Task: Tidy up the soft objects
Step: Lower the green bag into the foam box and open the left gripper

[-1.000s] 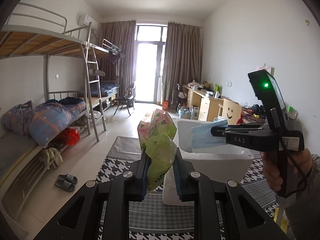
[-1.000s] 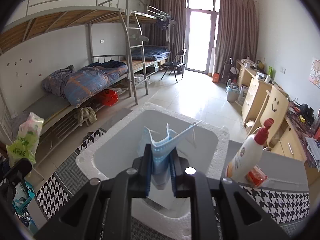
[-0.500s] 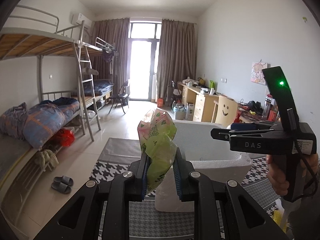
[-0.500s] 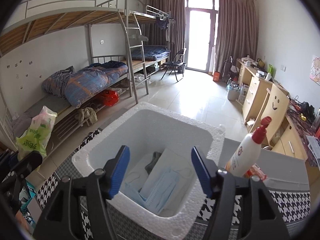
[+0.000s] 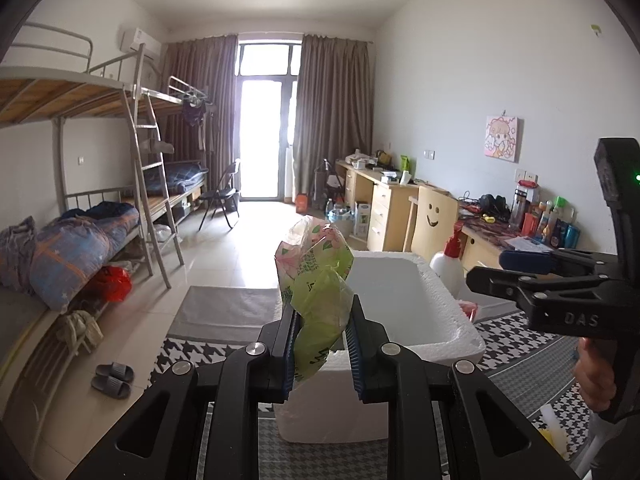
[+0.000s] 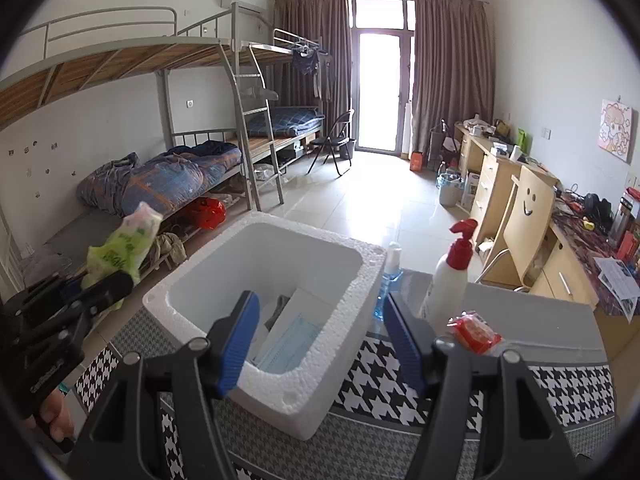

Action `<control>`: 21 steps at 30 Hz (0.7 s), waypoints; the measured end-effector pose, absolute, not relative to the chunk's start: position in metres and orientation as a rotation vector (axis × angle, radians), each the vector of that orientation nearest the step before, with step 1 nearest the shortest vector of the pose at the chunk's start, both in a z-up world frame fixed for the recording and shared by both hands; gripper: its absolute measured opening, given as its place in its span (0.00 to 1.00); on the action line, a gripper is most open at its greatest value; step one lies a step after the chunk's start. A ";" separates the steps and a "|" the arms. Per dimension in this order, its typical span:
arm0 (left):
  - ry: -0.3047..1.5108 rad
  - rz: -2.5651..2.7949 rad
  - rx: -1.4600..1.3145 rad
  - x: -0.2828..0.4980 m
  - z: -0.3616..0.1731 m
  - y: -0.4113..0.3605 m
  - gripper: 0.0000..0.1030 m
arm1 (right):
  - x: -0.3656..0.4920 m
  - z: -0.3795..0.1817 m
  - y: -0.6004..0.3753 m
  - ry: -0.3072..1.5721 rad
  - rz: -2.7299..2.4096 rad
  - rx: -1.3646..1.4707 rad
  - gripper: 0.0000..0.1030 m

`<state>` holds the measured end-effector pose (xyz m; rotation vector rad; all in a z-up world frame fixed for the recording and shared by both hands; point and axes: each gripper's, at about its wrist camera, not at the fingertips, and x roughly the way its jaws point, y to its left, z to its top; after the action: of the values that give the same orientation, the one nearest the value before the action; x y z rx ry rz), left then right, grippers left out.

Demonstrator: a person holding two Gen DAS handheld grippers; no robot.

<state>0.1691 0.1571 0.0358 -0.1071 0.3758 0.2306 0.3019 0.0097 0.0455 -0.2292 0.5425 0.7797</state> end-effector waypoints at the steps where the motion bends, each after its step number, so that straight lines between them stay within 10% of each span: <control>1: 0.376 0.230 -0.102 0.171 0.036 0.156 0.23 | 0.301 0.046 0.008 0.541 0.777 -0.229 0.68; 21: 0.457 0.186 -0.079 0.222 0.033 0.134 0.23 | 0.282 0.044 -0.052 0.493 0.705 -0.174 0.77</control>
<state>0.2221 0.1343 0.0329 -0.0791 0.4570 0.1862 0.2821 -0.0520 0.0439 -0.1739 0.4932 0.7048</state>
